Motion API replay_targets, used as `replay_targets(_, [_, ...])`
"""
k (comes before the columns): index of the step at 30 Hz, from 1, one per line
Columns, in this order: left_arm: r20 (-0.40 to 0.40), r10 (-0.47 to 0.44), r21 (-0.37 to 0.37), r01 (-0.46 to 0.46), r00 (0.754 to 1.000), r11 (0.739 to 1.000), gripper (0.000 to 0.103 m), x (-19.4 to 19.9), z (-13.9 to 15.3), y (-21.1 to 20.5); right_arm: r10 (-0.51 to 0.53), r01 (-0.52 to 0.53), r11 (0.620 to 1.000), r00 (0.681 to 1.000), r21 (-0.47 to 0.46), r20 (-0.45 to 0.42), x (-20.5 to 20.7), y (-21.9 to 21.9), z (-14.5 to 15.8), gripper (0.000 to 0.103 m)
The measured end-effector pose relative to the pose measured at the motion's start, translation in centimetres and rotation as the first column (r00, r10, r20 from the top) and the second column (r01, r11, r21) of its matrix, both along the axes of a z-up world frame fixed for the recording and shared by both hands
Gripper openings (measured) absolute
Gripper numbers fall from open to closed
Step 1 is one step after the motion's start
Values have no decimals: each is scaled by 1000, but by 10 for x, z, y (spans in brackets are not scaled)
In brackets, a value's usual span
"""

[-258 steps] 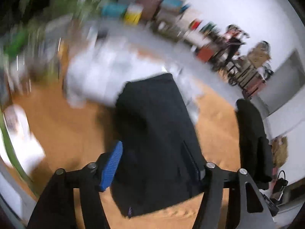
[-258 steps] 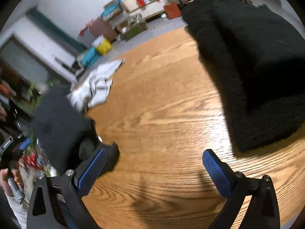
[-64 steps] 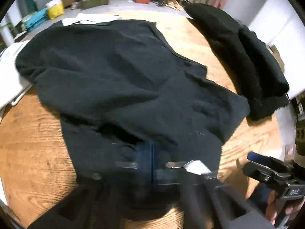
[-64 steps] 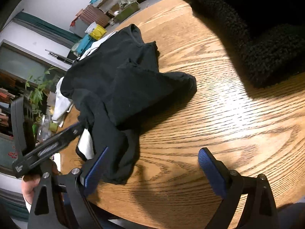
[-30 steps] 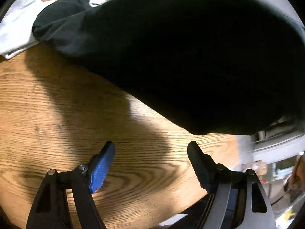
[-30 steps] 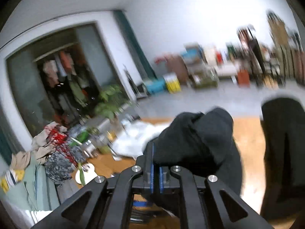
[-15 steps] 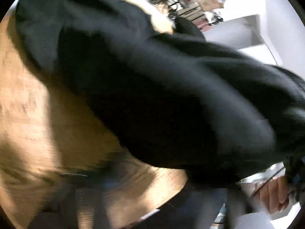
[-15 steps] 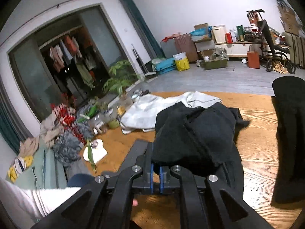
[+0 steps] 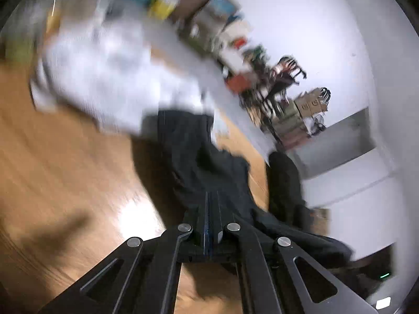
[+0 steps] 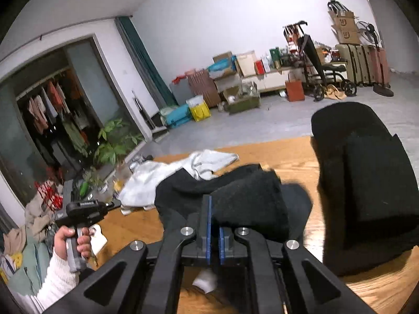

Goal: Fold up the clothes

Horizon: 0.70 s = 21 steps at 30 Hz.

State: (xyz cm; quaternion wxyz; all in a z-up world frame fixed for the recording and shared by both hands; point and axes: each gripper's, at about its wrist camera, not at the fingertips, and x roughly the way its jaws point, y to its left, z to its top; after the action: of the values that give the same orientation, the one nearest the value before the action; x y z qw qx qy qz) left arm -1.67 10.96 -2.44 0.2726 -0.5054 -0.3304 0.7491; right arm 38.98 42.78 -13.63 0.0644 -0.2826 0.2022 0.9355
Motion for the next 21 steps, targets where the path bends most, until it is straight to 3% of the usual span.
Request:
replay_targets(1, [58, -63, 31, 61, 996, 998, 19, 2, -12, 14, 18, -19, 1000, 1000, 12, 19, -4, -5, -4, 5])
replay_targets(2, [113, -127, 66, 121, 985, 991, 55, 3, -23, 28, 37, -38, 999, 999, 24, 33, -8, -11, -8, 5])
replay_targets(4, [188, -229, 134, 206, 955, 969, 88, 15, -42, 56, 69, -70, 997, 997, 31, 45, -16, -23, -14, 5])
replay_targets(7, [227, -369, 144, 344, 901, 928, 88, 40, -52, 98, 91, -91, 996, 995, 11, 43, -22, -30, -18, 5])
replay_targets(13, [174, -378, -41, 390, 909, 920, 88, 71, -48, 134, 136, -135, 991, 990, -25, 46, -32, -43, -26, 5])
replay_targets(15, [156, -383, -104, 401, 910, 910, 86, 82, -46, 146, 158, -156, 987, 987, -31, 42, -34, -51, -28, 5])
replay_targets(16, [140, -394, -134, 412, 908, 901, 73, 84, -45, 151, 164, -163, 986, 986, -33, 42, -34, -54, -29, 5])
replay_targets(17, [114, -416, -164, 430, 902, 888, 23, 82, -44, 156, 171, -170, 985, 984, -35, 41, -35, -58, -30, 5])
replay_targets(18, [89, -439, -194, 447, 894, 873, 1, 80, -43, 161, 178, -176, 984, 983, -36, 40, -35, -61, -31, 5])
replay_targets(21, [-9, -440, -272, 422, 898, 865, 0, 81, -25, 157, 157, -156, 987, 987, -29, 38, -33, -58, -28, 5])
